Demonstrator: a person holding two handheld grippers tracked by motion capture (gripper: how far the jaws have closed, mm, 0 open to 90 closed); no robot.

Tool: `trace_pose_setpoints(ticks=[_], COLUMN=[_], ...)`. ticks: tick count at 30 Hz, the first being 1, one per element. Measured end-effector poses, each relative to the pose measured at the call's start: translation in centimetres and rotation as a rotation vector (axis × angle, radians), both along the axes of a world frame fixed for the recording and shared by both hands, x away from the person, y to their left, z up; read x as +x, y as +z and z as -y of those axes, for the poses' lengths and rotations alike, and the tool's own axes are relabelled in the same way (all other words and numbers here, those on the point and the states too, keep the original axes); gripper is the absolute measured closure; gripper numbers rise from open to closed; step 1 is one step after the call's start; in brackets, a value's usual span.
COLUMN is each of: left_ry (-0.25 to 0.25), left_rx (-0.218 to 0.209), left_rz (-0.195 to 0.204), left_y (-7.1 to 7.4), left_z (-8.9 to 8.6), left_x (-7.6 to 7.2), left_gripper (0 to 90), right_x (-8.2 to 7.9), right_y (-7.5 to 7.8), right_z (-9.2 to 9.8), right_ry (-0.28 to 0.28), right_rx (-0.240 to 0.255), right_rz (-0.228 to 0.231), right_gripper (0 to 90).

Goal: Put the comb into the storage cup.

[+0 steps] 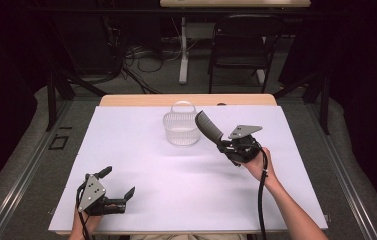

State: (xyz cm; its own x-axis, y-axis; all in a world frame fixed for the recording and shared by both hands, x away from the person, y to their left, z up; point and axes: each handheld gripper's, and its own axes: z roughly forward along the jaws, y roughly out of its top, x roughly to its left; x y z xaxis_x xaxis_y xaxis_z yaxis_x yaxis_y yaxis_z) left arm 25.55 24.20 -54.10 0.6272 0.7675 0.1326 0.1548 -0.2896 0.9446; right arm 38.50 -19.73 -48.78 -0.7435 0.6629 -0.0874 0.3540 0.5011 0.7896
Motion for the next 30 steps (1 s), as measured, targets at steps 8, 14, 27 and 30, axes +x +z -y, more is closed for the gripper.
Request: trace_pose_setpoints(ticks=[8, 14, 27, 30], left_ry=[-0.002, -0.001, -0.004, -0.004], left_rx=[0.001, -0.002, 0.002, 0.002], left_rz=[0.002, 0.002, 0.001, 0.001], left_y=[0.0, 0.0, 0.0, 0.0], left_z=[0.0, 0.0, 0.1, 0.1], left_x=[0.0, 0.0, 0.0, 0.0], left_gripper=[1.1, 1.1, 1.2, 1.1], right_x=[0.1, 0.3, 0.2, 0.2], right_y=[0.4, 0.6, 1.0, 1.1], right_z=[0.1, 0.3, -0.1, -0.1], right_ry=[-0.009, -0.02, -0.016, -0.014], right_rx=[0.015, 0.032, 0.063, 0.074], right_rz=[0.019, 0.033, 0.08, 0.09], right_gripper=[72.3, 72.3, 72.4, 72.4])
